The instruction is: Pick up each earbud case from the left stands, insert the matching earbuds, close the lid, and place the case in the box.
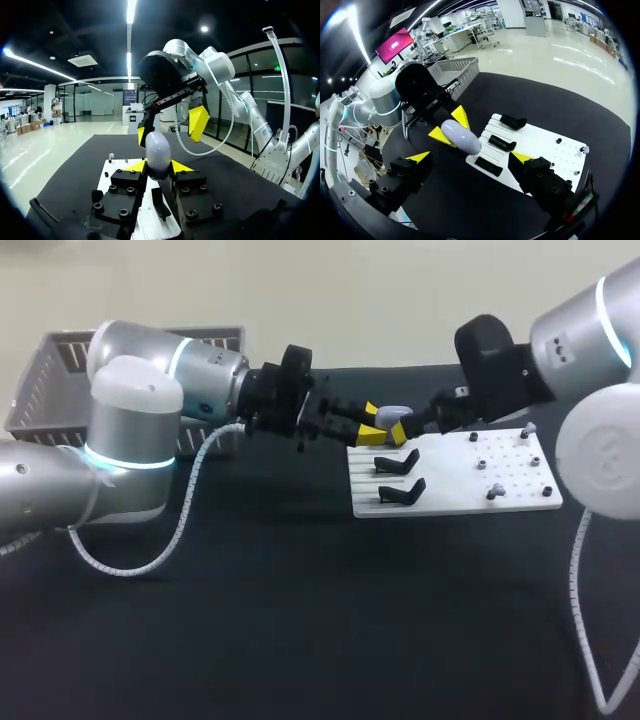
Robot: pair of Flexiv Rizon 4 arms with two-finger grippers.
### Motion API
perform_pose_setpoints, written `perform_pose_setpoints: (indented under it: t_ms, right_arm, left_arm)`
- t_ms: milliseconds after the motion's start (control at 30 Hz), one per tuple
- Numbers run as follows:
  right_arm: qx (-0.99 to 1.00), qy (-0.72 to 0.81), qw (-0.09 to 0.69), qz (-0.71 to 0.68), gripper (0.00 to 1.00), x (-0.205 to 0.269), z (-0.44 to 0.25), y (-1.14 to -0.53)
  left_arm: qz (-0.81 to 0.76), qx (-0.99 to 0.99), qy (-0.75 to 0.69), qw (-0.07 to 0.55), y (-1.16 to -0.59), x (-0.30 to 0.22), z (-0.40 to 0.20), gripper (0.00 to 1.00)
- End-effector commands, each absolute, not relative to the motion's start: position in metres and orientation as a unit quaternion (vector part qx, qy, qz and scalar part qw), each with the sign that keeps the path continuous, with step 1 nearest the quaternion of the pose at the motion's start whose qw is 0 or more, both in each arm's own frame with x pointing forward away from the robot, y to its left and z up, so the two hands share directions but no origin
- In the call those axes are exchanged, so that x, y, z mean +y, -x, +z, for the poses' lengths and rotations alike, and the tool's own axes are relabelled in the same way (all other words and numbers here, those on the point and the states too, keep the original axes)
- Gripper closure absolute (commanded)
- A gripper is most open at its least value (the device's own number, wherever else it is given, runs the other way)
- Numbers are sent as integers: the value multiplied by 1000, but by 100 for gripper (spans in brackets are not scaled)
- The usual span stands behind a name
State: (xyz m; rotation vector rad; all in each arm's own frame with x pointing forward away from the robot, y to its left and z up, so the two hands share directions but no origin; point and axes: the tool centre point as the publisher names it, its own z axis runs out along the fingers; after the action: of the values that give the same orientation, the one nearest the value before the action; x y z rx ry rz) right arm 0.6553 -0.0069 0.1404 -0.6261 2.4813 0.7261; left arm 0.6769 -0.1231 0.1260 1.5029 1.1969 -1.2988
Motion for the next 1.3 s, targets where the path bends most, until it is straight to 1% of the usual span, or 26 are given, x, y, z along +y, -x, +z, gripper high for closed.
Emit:
perform_pose_setpoints:
  t_ms: [33, 633, 1300]
  right_arm:
    - [907, 226, 239, 262, 0, -4, 138, -660]
    - [913, 213, 235, 256, 0, -5, 131, -671]
    - [913, 194, 247, 260, 0, -15, 131, -677]
  left_arm:
    - [-514, 473, -595, 398, -678, -123, 126, 100]
    - [-514, 473, -595, 398, -678, -123, 126, 100]
    - [-514, 473, -595, 398, -678, -123, 126, 100]
